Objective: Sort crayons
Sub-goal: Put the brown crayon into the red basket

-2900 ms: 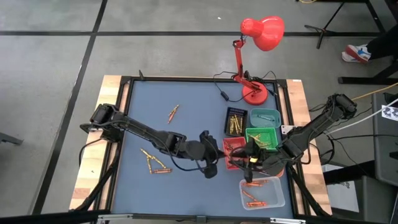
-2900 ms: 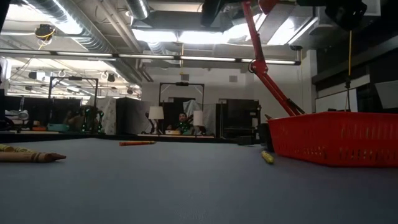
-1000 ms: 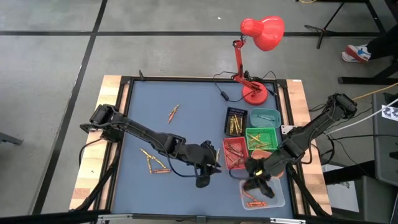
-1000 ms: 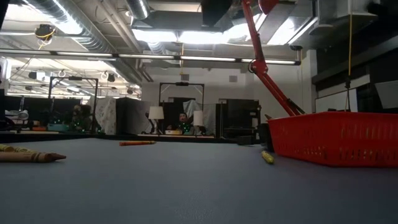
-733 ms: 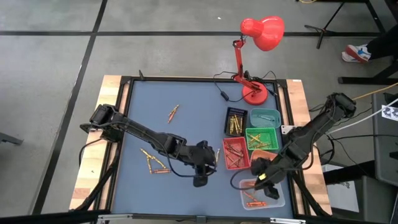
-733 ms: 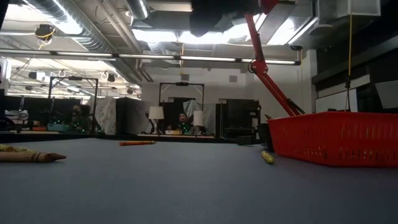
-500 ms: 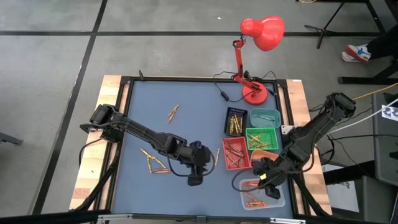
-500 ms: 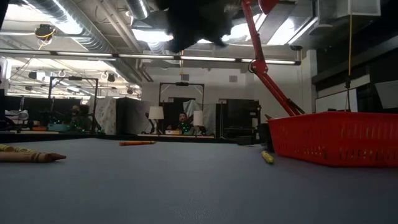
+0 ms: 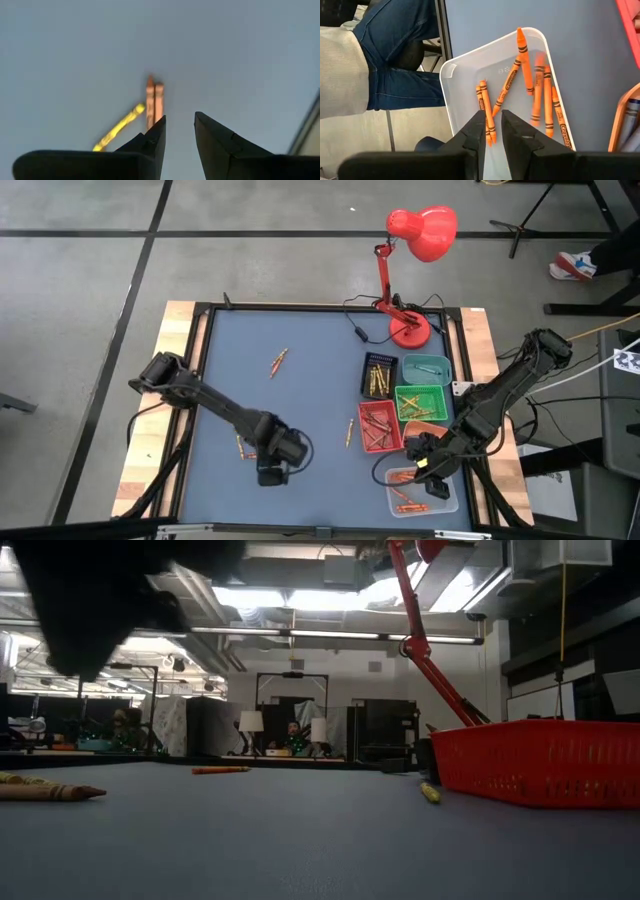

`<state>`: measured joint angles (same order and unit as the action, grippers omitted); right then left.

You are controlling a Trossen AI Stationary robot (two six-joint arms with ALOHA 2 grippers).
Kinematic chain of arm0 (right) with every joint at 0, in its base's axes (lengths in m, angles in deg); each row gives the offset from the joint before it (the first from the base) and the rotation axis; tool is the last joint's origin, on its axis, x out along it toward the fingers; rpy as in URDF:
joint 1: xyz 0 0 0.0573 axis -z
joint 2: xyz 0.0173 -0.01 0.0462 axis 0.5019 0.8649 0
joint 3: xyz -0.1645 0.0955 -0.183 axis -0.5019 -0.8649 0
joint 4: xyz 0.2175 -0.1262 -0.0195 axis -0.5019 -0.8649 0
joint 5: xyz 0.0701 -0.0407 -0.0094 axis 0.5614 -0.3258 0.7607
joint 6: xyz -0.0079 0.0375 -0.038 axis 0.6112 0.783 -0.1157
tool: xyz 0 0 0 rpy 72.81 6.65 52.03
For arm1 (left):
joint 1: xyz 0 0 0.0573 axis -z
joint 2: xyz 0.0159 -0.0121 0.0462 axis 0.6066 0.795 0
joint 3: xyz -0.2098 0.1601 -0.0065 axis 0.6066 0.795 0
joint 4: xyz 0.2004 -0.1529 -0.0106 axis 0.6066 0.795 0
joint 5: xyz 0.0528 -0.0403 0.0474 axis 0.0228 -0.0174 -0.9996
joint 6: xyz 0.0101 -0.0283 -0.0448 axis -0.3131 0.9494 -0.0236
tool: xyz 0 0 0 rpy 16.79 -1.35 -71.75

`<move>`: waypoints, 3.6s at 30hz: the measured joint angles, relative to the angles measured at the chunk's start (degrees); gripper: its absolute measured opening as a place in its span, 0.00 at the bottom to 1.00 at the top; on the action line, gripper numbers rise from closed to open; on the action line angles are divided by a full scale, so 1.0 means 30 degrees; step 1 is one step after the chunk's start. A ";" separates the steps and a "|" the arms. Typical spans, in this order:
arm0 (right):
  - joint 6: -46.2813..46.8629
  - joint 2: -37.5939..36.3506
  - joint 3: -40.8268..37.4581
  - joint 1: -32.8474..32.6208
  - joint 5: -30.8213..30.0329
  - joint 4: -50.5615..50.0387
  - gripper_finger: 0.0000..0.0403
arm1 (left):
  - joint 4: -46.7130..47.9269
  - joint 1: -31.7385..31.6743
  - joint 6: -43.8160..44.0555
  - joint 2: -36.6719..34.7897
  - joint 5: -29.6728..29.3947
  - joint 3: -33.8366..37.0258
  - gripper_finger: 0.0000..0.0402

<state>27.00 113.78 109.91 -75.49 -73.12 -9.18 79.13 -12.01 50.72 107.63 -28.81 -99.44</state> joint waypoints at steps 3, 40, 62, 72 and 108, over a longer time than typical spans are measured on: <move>0.0000 0.0000 0.0000 0.0000 0.0000 0.0000 0.15 | 0.0418 0.0874 0.0355 0.0000 -0.1080 0.0000 0.22; -0.0015 0.0000 0.0000 0.0000 -0.0036 0.0015 0.15 | -0.5110 0.2386 0.1987 0.0073 -0.2402 0.5887 0.19; -0.0018 0.0000 0.0000 0.0000 -0.0036 0.0014 0.15 | -0.9365 0.0698 0.0977 0.0204 -0.3142 0.5540 0.01; -0.0022 0.0000 0.0000 0.0000 -0.0044 0.0057 0.15 | -1.8511 -0.1320 -0.2407 0.0204 -0.3714 0.5136 0.01; -0.0051 0.0007 -0.0015 0.0000 -0.1064 0.0160 0.15 | -3.5295 -0.5286 -0.5992 0.2834 -0.6283 0.5100 0.22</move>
<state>26.85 113.80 109.87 -75.49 -76.31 -8.69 -26.76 -27.87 32.74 116.13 -47.67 -84.14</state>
